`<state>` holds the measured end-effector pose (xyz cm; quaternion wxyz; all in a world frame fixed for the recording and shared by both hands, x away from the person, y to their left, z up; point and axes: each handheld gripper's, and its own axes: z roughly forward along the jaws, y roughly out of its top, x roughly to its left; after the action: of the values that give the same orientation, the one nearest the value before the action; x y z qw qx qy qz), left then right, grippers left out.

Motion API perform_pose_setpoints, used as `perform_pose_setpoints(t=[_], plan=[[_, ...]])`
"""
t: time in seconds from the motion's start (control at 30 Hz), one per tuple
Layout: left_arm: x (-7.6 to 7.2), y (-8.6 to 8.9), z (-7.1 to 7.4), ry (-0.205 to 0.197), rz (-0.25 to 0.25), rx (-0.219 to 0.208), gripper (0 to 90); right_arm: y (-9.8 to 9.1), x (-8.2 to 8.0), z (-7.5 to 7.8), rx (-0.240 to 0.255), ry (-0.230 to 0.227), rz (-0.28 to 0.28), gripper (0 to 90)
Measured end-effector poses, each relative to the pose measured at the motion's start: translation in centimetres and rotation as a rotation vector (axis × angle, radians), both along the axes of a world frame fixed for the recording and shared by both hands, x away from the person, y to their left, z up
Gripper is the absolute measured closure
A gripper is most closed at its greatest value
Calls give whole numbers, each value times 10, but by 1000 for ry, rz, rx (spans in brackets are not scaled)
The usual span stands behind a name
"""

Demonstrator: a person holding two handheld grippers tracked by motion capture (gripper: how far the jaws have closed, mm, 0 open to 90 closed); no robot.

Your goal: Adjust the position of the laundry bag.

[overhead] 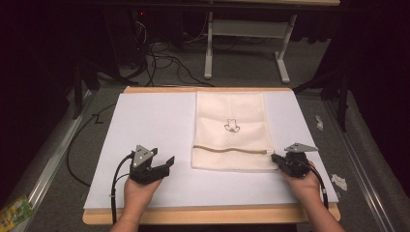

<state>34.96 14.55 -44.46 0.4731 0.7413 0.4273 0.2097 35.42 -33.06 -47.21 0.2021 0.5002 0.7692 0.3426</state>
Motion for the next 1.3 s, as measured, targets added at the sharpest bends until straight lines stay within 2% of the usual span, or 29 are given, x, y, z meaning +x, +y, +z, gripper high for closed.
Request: perform_pose_setpoints(t=[0.03, 0.13, 0.17, 0.23, 0.27, 0.33, 0.37, 0.4, 0.5, 0.53, 0.57, 0.63, 0.67, 0.7, 0.73, 0.77, 0.8, 0.83, 0.93, 1.0, 1.13, 1.2, 1.3], plan=[[1, -2, -1, 4, -2, 3, 315, 7, -8, 1, -1, -1, 36, 892], [6, -8, -4, 15, -9, -1, 346, 15, -17, 2, -14, -2, 67, 892], [9, -10, -5, 21, -10, -7, 355, 20, -24, 2, -13, -2, 90, 891], [21, -19, -9, 48, -13, -30, 373, 23, -31, 3, -8, -4, 110, 892], [21, -19, -9, 48, -13, -30, 382, 23, -31, 3, -8, -4, 110, 892], [30, -29, -12, 60, -22, -24, 392, 24, -38, 2, -2, -3, 116, 891], [40, -41, -16, 78, -37, -18, 419, 24, -43, 1, -1, 4, 112, 890], [40, -41, -16, 78, -37, -18, 430, 23, -44, 0, -4, -3, 114, 888], [53, -61, -23, 105, -60, 18, 451, 23, -47, -1, 4, -4, 104, 868], [57, -66, -26, 111, -62, 17, 464, 22, -48, -1, 5, -2, 100, 841], [63, -72, -27, 134, -54, 37, 489, 22, -48, -2, 6, -2, 96, 803], [71, -79, -29, 148, -45, 68, 517, 20, -50, -2, 13, -8, 87, 736], [73, -80, -30, 154, -41, 68, 536, 19, -51, -2, 18, -10, 84, 709], [76, -81, -32, 176, -32, 64, 629, 16, -54, 0, 25, -17, 71, 677], [76, -81, -32, 176, -32, 64, 698, 14, -54, 1, 24, -27, 68, 667], [75, -81, -33, 173, -29, 85, 698, 14, -54, 1, 24, -27, 68, 667], [73, -79, -32, 171, -31, 100, 828, 10, -55, 4, 41, -37, 48, 663], [71, -77, -32, 177, -34, 90, 857, 9, -55, 5, 46, -44, 43, 663], [66, -75, -32, 172, -46, 108, 881, 6, -54, 8, 53, -55, 34, 664], [59, -74, -31, 156, -49, 135, 884, 6, -53, 9, 56, -58, 31, 665], [39, -69, -28, 160, -54, 159, 890, 5, -49, 11, 66, -63, 35, 669], [26, -64, -26, 159, -57, 186, 891, 4, -47, 12, 69, -72, 41, 669], [14, -58, -25, 154, -42, 207, 891, 4, -46, 14, 75, -80, 44, 668]])
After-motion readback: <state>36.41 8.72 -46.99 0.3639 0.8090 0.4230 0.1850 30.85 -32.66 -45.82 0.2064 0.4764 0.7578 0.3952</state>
